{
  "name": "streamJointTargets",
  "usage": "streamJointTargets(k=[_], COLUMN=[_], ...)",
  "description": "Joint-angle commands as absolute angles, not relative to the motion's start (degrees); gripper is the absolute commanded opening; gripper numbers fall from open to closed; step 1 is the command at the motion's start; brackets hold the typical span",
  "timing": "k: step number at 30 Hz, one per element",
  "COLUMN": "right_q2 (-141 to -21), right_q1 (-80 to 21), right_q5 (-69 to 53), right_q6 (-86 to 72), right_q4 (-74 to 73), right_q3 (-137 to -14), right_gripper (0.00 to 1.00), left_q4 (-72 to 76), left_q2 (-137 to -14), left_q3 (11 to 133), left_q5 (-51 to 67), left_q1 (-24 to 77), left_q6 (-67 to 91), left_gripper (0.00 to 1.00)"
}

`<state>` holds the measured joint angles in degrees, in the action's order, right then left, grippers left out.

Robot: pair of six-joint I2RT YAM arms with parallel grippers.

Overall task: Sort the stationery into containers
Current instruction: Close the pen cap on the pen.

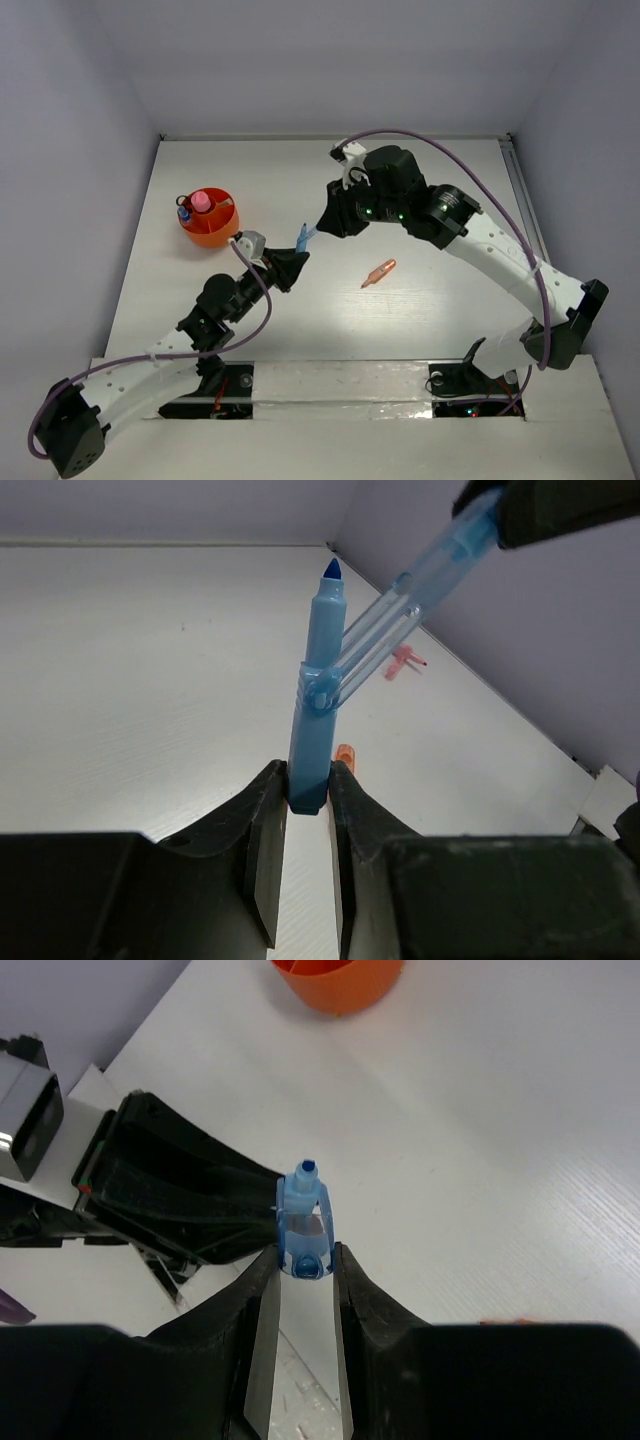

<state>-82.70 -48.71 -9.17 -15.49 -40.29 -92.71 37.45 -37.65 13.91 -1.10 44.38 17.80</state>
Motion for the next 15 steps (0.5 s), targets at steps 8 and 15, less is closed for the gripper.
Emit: streamJointTargets(k=[8,15], right_q2=[-88.7,-90.7], right_q1=[-47.3,-47.3], right_q5=[-6.1,-8.7], right_q6=[-12.3,-12.3], right_q4=[-32.8,-32.9], right_q3=[-100.5,-100.6], right_gripper=[0.04,0.04], left_q4=[36.0,36.2], left_q2=[-35.0,-33.7], left_q3=[16.3,17.1], left_q5=[1.7,2.6], left_q1=[45.8,46.3], left_q6=[16.6,17.1], left_gripper=[0.0,0.0])
